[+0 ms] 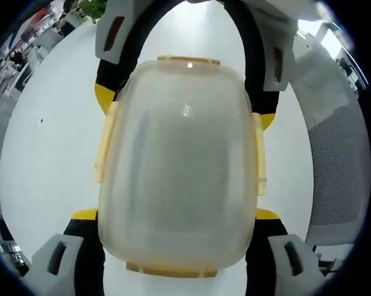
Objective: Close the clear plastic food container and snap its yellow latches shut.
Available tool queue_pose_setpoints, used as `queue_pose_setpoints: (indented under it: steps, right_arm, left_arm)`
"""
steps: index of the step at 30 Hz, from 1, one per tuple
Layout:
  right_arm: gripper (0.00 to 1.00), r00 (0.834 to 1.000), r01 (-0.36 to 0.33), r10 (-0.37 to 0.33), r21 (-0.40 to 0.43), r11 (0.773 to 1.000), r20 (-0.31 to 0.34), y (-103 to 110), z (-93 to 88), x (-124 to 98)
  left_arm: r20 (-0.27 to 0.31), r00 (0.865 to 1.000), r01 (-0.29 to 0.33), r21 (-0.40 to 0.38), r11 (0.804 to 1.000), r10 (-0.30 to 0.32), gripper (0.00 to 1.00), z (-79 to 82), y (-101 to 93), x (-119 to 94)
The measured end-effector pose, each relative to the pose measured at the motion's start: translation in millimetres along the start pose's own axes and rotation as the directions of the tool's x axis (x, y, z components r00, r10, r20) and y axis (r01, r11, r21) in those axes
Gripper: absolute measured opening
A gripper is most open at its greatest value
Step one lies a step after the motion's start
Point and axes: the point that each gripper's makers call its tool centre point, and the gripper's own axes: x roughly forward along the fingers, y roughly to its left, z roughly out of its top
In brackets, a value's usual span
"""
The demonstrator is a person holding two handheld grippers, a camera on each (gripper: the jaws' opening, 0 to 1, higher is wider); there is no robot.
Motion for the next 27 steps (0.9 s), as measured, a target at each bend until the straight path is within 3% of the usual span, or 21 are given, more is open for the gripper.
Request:
queue_pose_setpoints:
  steps: [27]
  right_arm:
    - [0.96, 1.0, -0.001, 0.001, 0.001, 1.0, -0.005, -17.7, -1.0, -0.3]
  left_arm:
    - [-0.001, 1.0, -0.013, 0.002, 1.0, 0.013, 0.97, 3.2, 18.1, -0.8]
